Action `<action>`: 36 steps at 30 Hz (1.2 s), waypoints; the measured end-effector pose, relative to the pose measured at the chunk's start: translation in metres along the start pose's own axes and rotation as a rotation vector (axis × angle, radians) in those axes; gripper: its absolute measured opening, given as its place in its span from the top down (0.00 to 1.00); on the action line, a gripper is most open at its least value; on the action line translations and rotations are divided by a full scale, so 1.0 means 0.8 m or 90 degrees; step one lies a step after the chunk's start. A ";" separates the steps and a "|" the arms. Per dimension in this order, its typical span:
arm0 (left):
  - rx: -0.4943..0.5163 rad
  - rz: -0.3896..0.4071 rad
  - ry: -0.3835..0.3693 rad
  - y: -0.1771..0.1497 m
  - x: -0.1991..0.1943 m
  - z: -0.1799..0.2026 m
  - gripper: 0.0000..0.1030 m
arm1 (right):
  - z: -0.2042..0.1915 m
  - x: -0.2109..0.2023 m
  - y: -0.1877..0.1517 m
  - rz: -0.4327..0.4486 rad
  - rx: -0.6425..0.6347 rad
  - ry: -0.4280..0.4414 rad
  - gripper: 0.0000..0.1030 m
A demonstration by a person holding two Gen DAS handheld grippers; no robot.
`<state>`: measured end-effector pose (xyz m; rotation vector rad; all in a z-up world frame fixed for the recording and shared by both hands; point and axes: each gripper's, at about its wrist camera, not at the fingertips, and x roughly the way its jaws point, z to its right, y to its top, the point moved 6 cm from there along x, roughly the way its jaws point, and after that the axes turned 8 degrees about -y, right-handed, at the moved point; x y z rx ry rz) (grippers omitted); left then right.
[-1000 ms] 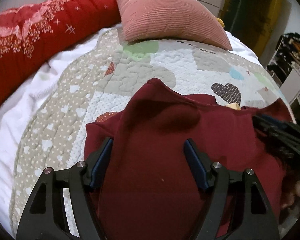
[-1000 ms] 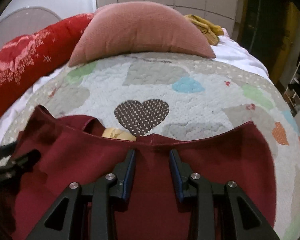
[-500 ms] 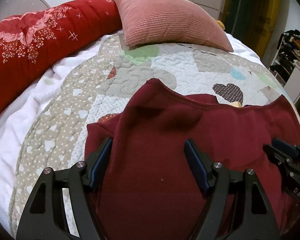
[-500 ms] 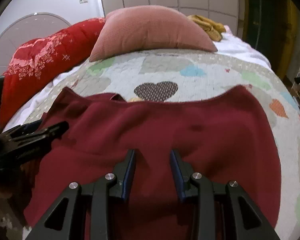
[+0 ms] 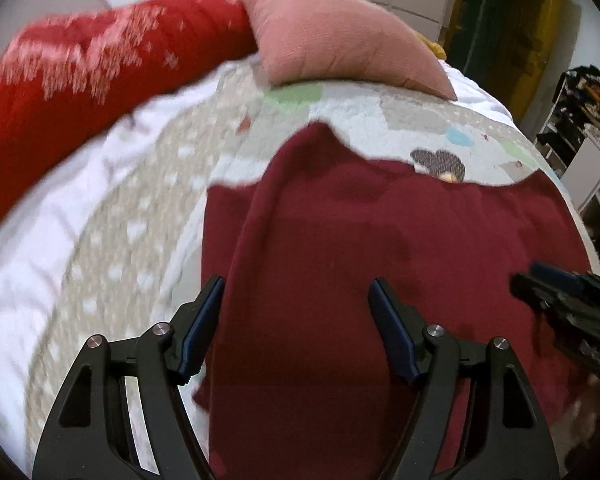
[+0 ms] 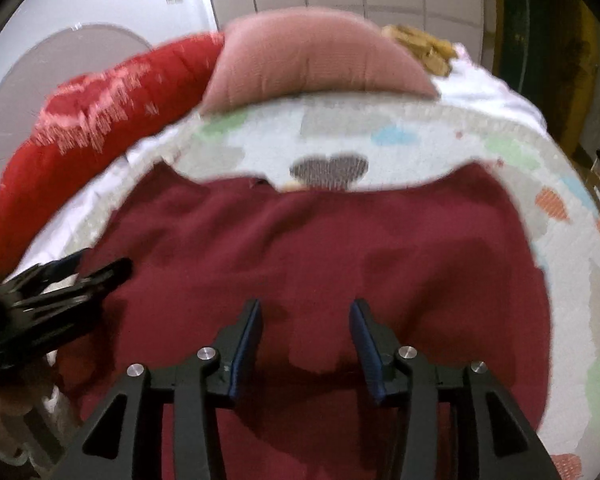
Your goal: Fold small clothes
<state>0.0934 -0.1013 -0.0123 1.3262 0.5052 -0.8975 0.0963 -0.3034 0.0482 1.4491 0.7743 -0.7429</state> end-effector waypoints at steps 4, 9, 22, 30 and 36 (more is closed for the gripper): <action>-0.010 0.006 -0.018 -0.015 -0.002 -0.007 0.28 | -0.012 -0.008 0.020 0.009 0.014 0.015 0.57; -0.017 0.021 -0.025 -0.020 -0.003 -0.008 0.28 | -0.060 -0.013 0.061 0.032 0.006 0.096 0.55; -0.036 0.023 -0.060 -0.022 -0.002 -0.016 0.27 | -0.130 0.090 0.117 0.012 -0.167 0.040 0.54; -0.038 0.021 -0.060 -0.022 -0.001 -0.016 0.26 | -0.160 0.099 0.116 0.020 -0.243 -0.027 1.00; -0.041 0.019 -0.060 -0.024 0.001 -0.017 0.25 | -0.159 0.108 0.128 0.020 -0.187 -0.044 1.00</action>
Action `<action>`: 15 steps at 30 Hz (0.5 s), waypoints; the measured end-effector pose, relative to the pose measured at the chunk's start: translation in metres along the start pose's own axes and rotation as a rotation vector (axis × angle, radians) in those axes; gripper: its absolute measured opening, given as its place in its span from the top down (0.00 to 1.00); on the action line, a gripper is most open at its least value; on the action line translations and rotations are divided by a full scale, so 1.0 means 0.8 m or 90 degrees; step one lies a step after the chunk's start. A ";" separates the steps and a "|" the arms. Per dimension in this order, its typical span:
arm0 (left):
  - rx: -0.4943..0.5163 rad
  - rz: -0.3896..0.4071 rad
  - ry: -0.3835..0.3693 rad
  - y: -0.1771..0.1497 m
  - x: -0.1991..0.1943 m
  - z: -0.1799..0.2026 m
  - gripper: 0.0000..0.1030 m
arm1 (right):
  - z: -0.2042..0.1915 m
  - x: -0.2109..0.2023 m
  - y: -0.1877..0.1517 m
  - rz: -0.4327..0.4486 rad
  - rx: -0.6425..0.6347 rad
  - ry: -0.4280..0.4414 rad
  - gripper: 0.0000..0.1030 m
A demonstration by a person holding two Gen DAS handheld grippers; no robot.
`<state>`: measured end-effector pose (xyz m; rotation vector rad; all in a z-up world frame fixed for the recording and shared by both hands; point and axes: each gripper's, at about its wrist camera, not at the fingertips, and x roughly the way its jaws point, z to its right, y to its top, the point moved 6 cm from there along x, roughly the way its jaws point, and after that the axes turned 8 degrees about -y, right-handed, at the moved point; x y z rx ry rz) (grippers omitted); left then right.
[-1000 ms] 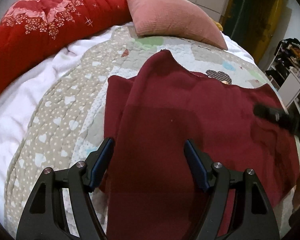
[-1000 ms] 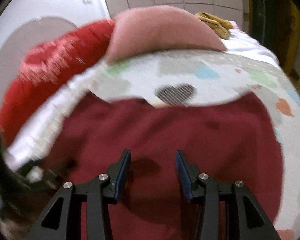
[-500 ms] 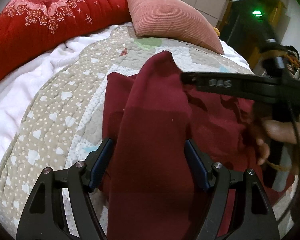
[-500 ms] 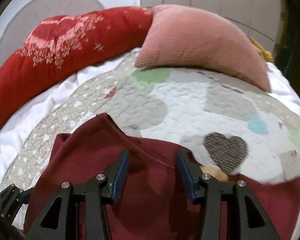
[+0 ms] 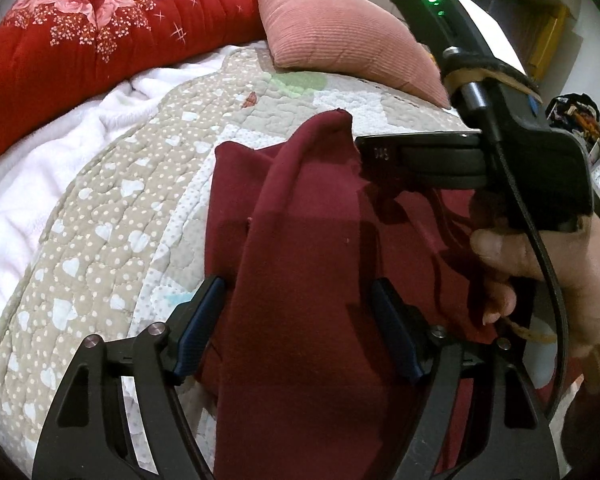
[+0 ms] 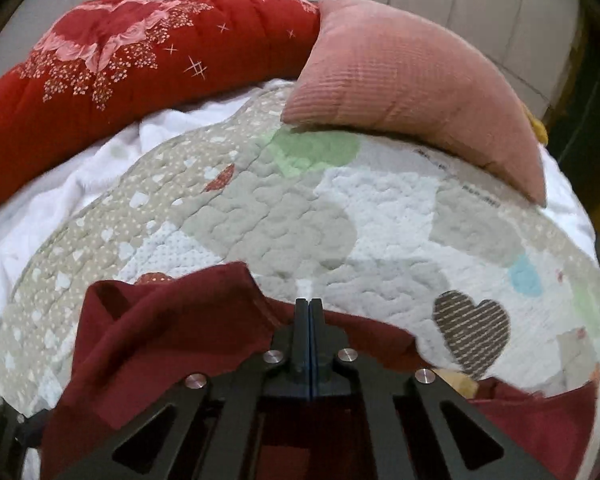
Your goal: Fold small clothes
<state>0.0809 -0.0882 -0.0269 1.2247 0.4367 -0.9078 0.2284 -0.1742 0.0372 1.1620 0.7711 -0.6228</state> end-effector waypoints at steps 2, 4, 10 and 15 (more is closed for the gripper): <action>0.000 0.000 0.000 0.002 0.003 -0.001 0.24 | 0.004 -0.007 -0.001 0.013 0.017 0.008 1.00; 0.000 0.000 0.000 0.003 0.003 -0.001 0.24 | 0.022 -0.026 -0.006 0.018 0.068 0.031 0.99; 0.001 0.000 0.002 0.004 0.004 -0.002 0.24 | 0.061 -0.077 -0.056 0.005 0.142 0.083 0.83; 0.002 0.000 0.004 0.005 0.007 -0.002 0.24 | 0.083 -0.065 -0.103 -0.020 0.160 0.042 0.71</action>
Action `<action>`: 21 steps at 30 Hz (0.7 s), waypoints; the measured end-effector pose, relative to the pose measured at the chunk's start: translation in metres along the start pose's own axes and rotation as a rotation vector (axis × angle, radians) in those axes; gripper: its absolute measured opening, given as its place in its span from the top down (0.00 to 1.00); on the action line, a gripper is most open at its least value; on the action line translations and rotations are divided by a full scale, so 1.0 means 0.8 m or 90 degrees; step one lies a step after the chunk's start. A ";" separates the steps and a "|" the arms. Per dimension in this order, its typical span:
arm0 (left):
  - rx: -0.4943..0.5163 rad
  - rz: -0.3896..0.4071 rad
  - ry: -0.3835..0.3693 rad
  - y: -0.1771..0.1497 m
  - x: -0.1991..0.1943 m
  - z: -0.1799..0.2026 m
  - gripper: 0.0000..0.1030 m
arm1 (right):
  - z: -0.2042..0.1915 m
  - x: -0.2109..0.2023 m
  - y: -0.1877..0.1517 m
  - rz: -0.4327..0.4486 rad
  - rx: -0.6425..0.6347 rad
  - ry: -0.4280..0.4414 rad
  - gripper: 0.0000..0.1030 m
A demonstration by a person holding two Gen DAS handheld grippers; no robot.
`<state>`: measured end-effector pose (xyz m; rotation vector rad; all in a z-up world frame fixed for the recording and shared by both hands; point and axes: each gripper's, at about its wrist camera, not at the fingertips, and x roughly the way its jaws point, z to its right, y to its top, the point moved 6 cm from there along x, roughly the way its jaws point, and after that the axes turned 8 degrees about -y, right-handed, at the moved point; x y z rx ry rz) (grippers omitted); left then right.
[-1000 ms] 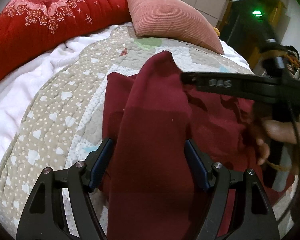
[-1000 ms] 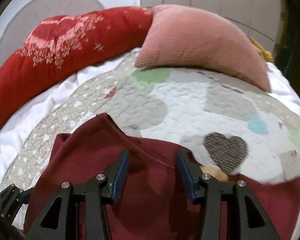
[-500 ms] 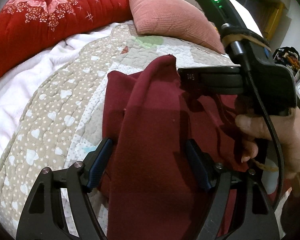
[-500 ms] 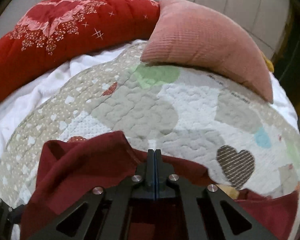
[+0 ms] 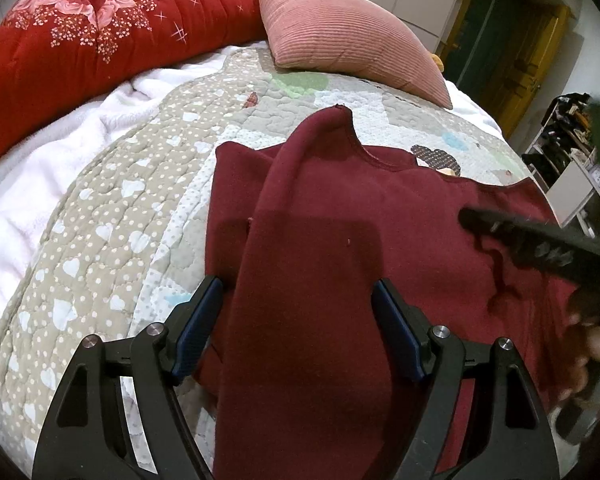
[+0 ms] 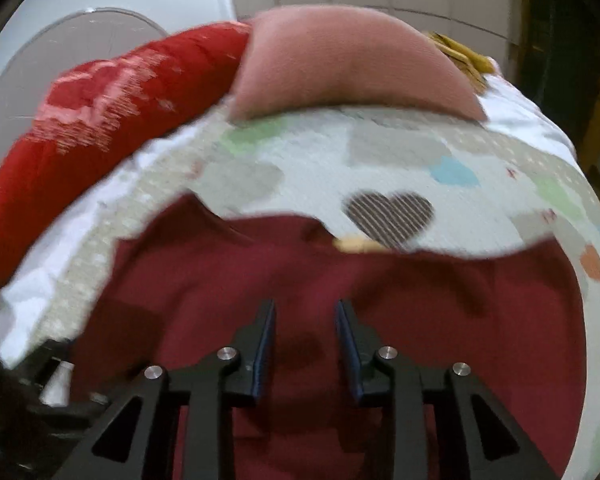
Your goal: Fold small clothes
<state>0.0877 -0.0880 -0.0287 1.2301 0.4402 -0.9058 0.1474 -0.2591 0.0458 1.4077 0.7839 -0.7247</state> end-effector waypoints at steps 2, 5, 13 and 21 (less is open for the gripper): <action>0.000 -0.007 -0.002 0.000 -0.002 -0.001 0.24 | 0.008 0.016 -0.008 -0.010 0.033 0.012 0.69; -0.035 -0.023 -0.010 -0.003 -0.017 -0.012 0.24 | 0.009 0.016 0.000 -0.010 0.041 0.004 0.68; -0.075 -0.008 -0.007 -0.029 -0.057 -0.050 0.24 | -0.027 -0.018 0.001 -0.002 0.043 0.089 0.65; -0.080 -0.005 -0.020 -0.035 -0.050 -0.053 0.24 | -0.085 -0.019 0.017 -0.020 0.051 0.158 0.63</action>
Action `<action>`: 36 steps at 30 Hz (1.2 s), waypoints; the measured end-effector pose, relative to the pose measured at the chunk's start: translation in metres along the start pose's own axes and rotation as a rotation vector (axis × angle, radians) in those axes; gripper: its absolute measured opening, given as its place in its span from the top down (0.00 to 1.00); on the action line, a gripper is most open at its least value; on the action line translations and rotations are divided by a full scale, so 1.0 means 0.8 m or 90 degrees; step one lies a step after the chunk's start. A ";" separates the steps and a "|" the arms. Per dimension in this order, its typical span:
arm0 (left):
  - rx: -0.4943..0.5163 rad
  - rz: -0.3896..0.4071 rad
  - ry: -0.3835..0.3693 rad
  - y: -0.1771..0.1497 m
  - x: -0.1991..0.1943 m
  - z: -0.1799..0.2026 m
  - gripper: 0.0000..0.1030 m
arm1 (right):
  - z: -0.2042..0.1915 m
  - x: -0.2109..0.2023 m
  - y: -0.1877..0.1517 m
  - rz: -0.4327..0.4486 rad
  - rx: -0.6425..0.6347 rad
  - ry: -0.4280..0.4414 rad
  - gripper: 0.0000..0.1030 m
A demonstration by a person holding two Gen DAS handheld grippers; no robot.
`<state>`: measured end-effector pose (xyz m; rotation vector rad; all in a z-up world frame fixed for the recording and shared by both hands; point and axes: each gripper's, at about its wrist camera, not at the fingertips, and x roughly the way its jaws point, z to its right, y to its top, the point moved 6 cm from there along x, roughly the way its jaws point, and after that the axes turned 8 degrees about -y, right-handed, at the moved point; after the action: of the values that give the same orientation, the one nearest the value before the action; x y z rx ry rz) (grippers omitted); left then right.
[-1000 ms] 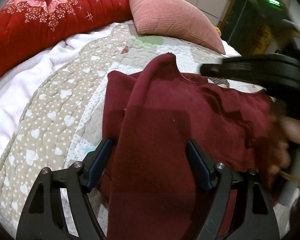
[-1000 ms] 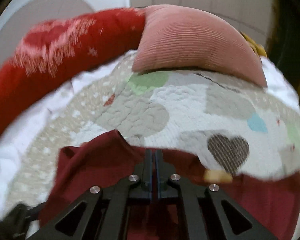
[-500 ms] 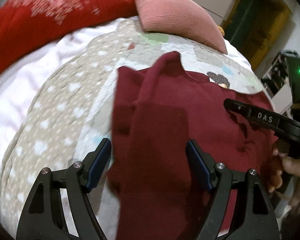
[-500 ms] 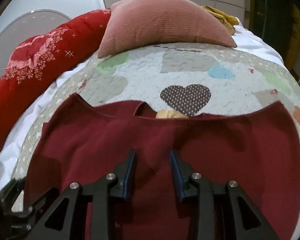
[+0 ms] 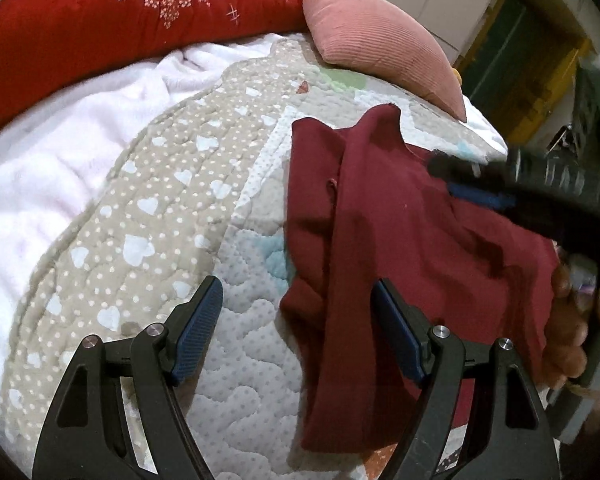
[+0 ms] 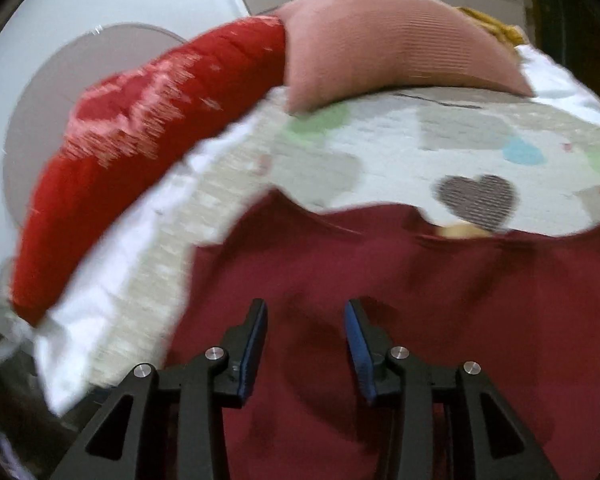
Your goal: Fold small clothes
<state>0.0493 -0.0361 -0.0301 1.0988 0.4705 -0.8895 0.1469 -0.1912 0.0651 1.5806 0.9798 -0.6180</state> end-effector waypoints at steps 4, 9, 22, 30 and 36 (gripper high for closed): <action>0.005 0.013 -0.006 0.000 0.003 0.002 0.23 | -0.052 0.020 0.012 -0.023 -0.026 0.024 0.62; 0.001 0.016 -0.020 -0.002 0.002 0.001 0.23 | -0.091 0.059 0.012 -0.046 -0.089 0.001 0.81; -0.002 0.025 -0.032 -0.005 0.000 0.002 0.21 | -0.111 0.065 0.009 -0.005 -0.190 -0.050 0.94; -0.004 0.025 -0.036 -0.004 0.001 0.001 0.20 | -0.092 0.043 0.006 -0.034 -0.169 -0.017 0.49; -0.004 0.028 -0.037 -0.002 0.003 0.000 0.19 | -0.097 0.048 -0.004 -0.085 -0.202 -0.068 0.41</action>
<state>0.0492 -0.0371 -0.0327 1.0702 0.3991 -0.8786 0.1554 -0.1065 0.0513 1.1988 1.0518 -0.5985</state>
